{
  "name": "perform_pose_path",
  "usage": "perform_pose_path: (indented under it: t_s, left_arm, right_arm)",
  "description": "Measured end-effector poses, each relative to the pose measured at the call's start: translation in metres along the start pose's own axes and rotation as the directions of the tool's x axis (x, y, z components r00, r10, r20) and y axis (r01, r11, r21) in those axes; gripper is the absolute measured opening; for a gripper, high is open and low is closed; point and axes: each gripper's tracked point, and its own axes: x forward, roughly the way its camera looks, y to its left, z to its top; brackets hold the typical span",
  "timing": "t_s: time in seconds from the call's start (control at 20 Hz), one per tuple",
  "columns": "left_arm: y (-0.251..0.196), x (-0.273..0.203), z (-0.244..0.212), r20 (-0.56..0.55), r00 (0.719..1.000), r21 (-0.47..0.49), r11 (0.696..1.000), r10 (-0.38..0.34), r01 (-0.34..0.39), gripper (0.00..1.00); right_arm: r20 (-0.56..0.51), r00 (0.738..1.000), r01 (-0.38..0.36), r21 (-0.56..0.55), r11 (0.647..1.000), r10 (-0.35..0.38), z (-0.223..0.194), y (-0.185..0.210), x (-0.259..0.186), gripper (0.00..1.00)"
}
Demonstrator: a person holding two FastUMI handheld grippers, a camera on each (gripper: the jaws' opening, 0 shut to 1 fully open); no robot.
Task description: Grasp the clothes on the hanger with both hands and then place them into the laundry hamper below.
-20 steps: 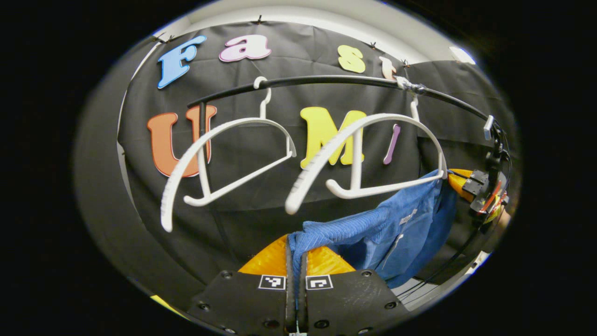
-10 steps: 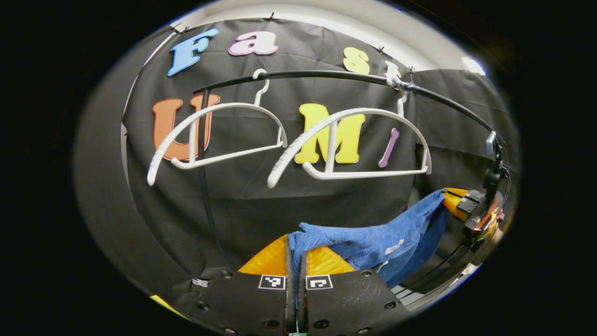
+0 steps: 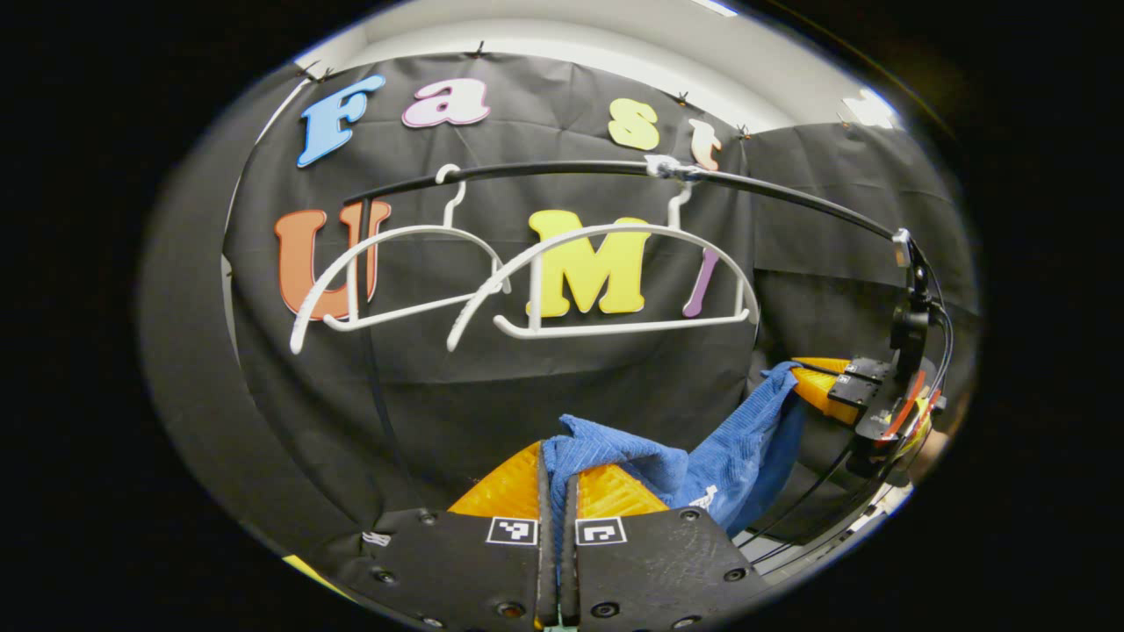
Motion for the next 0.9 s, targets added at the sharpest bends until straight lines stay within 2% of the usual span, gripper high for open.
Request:
perform_pose_path:
  t_s: [0.45, 0.7, 0.9]
  left_arm:
    - [-0.041, -0.026, -0.002, -0.010, 0.999, 0.022, 0.999, -0.039, 0.039, 0.02]
    - [-0.055, -0.024, -0.007, -0.046, 0.999, 0.049, 0.998, -0.026, 0.029, 0.02]
    - [-0.073, -0.016, -0.015, -0.059, 0.997, 0.059, 0.997, -0.045, 0.048, 0.02]
  right_arm:
    - [0.012, 0.982, -0.189, 0.071, 0.979, 0.188, 0.018, 0.062, -0.042, 0.04]
    - [-0.009, 0.946, -0.318, 0.168, 0.933, 0.324, 0.025, 0.097, -0.052, 0.04]
    - [0.007, 0.902, -0.425, 0.200, 0.883, 0.432, 0.033, 0.132, -0.060, 0.04]
